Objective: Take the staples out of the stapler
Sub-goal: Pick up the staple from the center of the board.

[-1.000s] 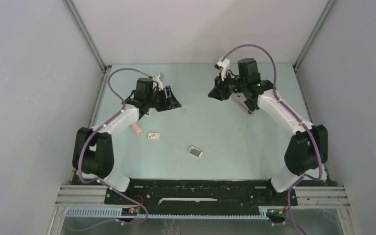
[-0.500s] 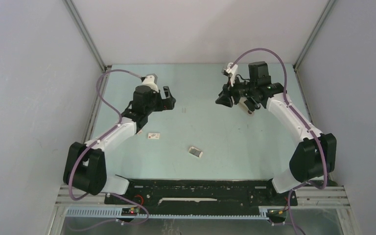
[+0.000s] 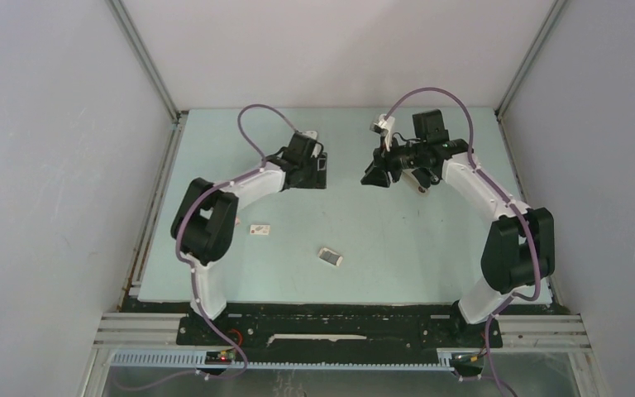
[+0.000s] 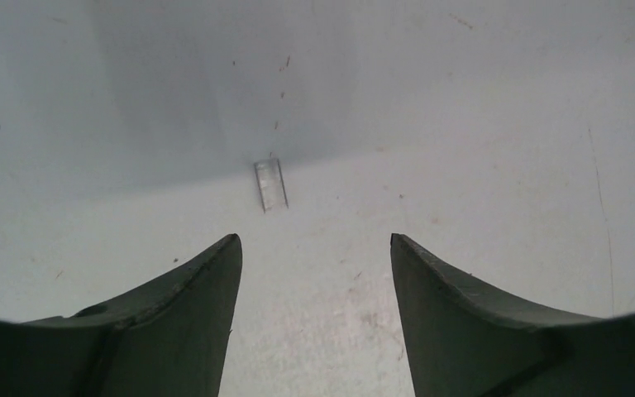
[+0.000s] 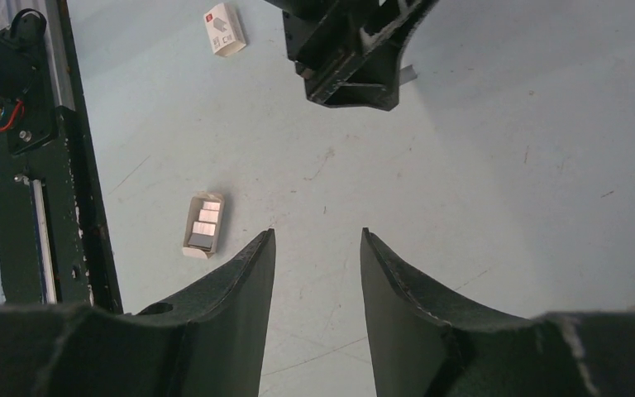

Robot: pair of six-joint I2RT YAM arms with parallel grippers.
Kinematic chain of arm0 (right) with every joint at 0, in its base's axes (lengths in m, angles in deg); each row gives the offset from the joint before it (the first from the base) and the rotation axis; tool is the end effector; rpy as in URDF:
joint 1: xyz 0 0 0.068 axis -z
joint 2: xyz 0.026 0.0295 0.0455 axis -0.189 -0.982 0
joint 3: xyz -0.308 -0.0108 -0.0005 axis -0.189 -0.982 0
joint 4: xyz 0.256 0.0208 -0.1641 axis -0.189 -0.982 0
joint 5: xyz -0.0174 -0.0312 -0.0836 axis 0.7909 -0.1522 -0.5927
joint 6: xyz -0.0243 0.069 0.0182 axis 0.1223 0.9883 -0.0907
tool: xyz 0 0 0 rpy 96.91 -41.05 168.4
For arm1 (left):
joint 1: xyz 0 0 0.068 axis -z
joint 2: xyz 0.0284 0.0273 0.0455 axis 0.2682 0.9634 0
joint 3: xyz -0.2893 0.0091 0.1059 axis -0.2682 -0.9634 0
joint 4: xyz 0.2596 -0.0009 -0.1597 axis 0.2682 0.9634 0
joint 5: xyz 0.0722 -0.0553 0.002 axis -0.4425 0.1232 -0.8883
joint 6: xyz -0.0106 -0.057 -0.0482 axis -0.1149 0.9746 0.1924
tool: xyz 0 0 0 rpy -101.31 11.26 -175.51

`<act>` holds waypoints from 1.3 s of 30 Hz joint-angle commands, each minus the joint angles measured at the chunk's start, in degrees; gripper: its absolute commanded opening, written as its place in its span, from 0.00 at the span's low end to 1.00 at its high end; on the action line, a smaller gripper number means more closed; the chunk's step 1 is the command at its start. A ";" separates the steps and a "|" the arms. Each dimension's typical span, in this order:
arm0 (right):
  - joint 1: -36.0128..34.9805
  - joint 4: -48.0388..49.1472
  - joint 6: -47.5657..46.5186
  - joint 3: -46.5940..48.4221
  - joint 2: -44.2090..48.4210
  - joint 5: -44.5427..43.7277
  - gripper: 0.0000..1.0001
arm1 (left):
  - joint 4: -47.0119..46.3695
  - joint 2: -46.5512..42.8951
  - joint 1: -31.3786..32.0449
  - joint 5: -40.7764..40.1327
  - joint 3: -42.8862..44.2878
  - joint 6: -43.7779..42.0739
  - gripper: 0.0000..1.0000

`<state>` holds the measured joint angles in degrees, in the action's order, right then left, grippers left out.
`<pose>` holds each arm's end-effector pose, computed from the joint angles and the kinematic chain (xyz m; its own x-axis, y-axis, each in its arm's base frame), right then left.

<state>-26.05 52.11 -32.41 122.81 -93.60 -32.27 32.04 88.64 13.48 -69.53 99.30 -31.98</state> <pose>0.3875 0.1562 0.3104 -0.2816 -0.3774 -0.8822 -0.9333 0.3214 0.1604 0.4268 -0.2315 0.1832 -0.7726 0.0129 -0.6348 0.1708 0.9671 -0.1883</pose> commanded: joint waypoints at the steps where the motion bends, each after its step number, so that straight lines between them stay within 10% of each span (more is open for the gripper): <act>1: 0.68 0.37 -0.39 -0.07 -0.87 2.66 0.51 | 8.89 4.40 0.67 -5.65 8.34 2.54 0.66; 39: 3.37 -0.26 0.80 -0.15 0.51 8.30 0.49 | 21.49 18.00 1.77 -8.43 23.54 5.31 0.23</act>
<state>-23.26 52.13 -31.76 122.78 -94.67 -25.56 53.09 105.84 15.29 -78.41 121.40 -27.42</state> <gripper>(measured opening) 0.489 0.248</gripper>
